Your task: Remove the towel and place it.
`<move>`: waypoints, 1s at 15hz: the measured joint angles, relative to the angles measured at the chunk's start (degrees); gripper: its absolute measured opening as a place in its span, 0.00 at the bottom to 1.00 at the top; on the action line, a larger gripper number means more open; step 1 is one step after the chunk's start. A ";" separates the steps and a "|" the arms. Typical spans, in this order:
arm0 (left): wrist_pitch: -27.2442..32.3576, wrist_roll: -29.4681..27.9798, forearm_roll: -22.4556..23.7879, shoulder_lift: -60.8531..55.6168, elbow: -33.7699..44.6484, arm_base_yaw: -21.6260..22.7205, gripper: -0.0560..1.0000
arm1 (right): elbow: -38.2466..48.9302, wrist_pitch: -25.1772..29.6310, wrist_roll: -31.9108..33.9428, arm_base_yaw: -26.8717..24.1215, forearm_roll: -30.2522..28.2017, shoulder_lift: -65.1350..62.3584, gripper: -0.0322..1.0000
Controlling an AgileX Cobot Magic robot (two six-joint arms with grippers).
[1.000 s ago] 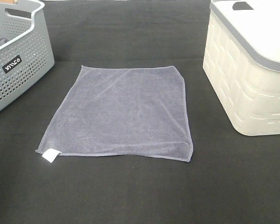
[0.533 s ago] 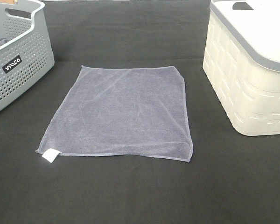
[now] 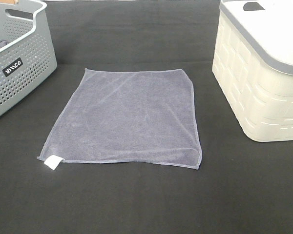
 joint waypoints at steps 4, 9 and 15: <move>-0.52 0.00 0.29 -3.04 0.23 0.00 0.74 | 5.10 -2.06 -0.69 0.00 0.63 -10.08 0.70; -6.30 0.00 -0.34 -3.04 1.66 0.00 0.74 | 5.16 -2.64 -0.69 0.00 0.63 -16.10 0.70; -8.02 0.00 -1.38 -3.04 2.52 -4.93 0.74 | 5.16 -2.64 -0.69 0.00 0.69 -23.95 0.70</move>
